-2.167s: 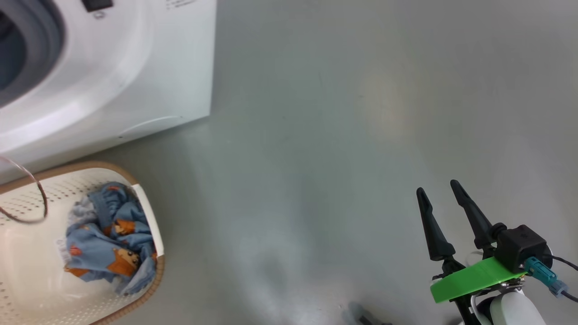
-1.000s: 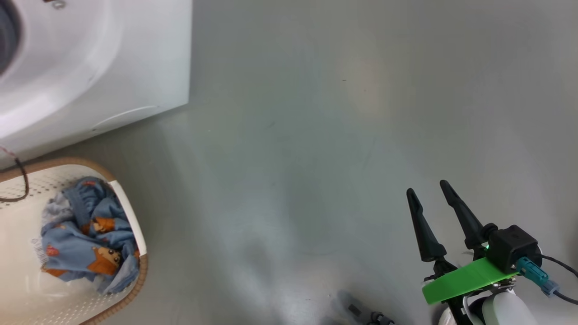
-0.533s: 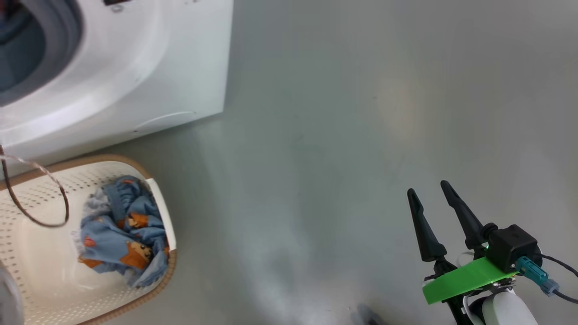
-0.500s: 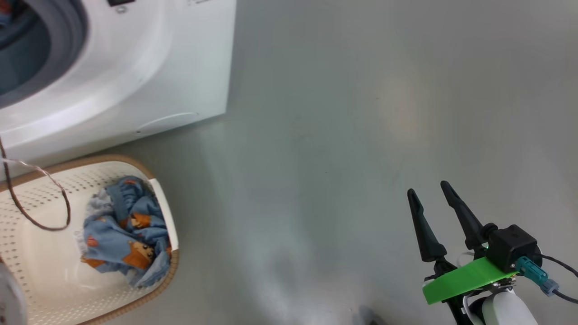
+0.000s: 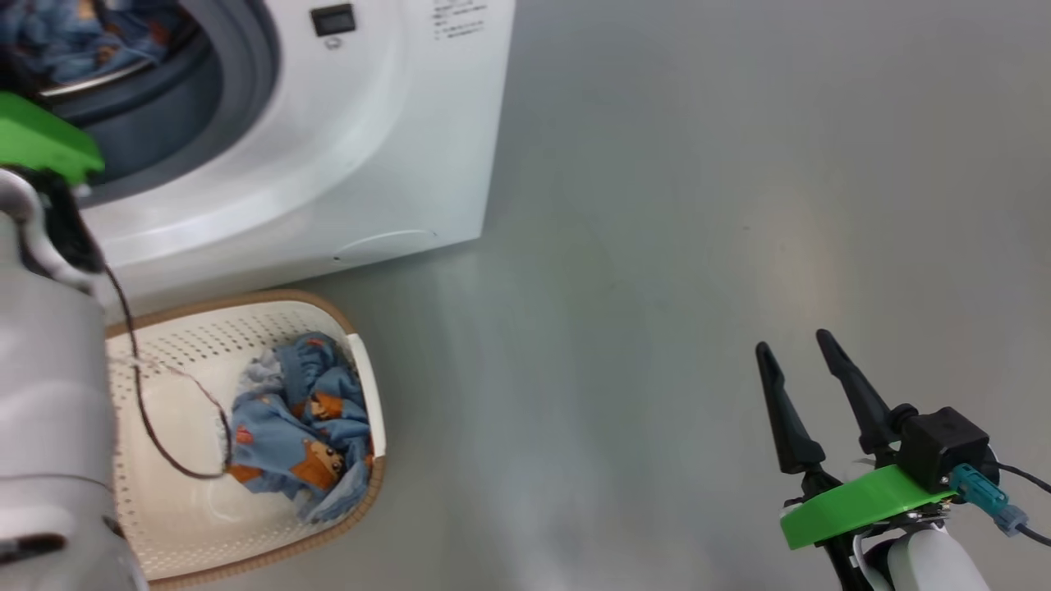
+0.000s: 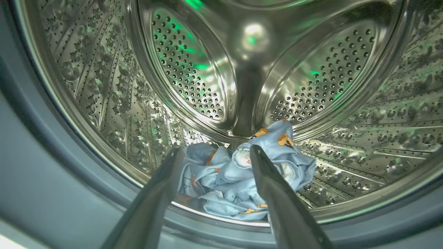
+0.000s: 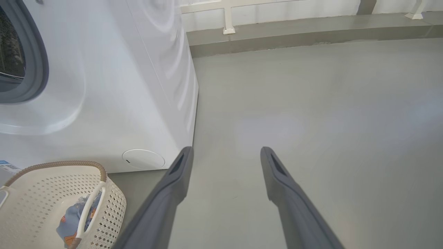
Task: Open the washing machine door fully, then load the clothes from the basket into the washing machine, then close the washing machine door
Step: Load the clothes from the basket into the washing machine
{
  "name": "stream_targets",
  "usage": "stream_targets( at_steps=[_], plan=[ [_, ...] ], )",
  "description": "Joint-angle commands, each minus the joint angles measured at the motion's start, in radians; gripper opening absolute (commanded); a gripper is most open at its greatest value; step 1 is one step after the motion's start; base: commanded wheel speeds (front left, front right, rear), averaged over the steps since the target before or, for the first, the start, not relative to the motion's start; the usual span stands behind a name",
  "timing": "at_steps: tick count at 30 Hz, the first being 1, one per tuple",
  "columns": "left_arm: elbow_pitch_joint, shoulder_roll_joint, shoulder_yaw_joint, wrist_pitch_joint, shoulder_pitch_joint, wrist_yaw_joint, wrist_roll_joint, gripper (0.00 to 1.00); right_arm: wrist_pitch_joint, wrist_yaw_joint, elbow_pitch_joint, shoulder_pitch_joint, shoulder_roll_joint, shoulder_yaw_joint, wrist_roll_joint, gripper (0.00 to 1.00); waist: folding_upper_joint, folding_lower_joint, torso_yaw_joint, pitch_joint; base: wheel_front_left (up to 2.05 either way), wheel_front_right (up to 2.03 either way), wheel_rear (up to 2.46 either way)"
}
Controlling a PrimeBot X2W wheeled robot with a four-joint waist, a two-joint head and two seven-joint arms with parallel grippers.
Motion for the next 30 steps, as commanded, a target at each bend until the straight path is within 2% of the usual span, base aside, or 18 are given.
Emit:
stream_targets(
  at_steps=[1, 8, 19, 24, 30],
  plan=[
    [-0.039, 0.025, 0.005, -0.005, 0.039, -0.009, 0.011, 1.00, -0.005, 0.002, -0.016, 0.006, -0.012, 0.014, 0.014, 1.00, 0.0000, 0.0000, 0.030, -0.033, 0.00, 0.00, 0.00],
    [-0.122, -0.037, 0.000, -0.005, 0.185, -0.051, 0.026, 1.00, -0.005, 0.002, -0.017, 0.017, -0.006, -0.008, 0.008, 1.00, 0.0000, 0.0000, 0.058, -0.097, 0.00, 0.00, 0.00],
    [-0.293, -0.082, 0.007, -0.005, 0.487, -0.099, 0.018, 1.00, -0.005, 0.002, -0.017, 0.046, -0.002, -0.038, 0.000, 1.00, 0.0000, 0.0000, 0.079, -0.175, 0.00, 0.00, 0.00],
    [-0.406, -0.092, -0.004, -0.005, 0.648, -0.102, 0.001, 1.00, -0.005, 0.002, -0.020, 0.061, -0.006, -0.051, -0.007, 1.00, 0.0000, 0.0000, 0.094, -0.216, 0.00, 0.00, 0.00],
    [-0.554, -0.094, -0.054, -0.005, 0.823, -0.074, -0.027, 1.00, -0.005, 0.002, -0.016, 0.094, -0.018, -0.056, -0.015, 1.00, 0.0000, 0.0000, 0.117, -0.289, 0.00, 0.00, 0.00]
  ],
)
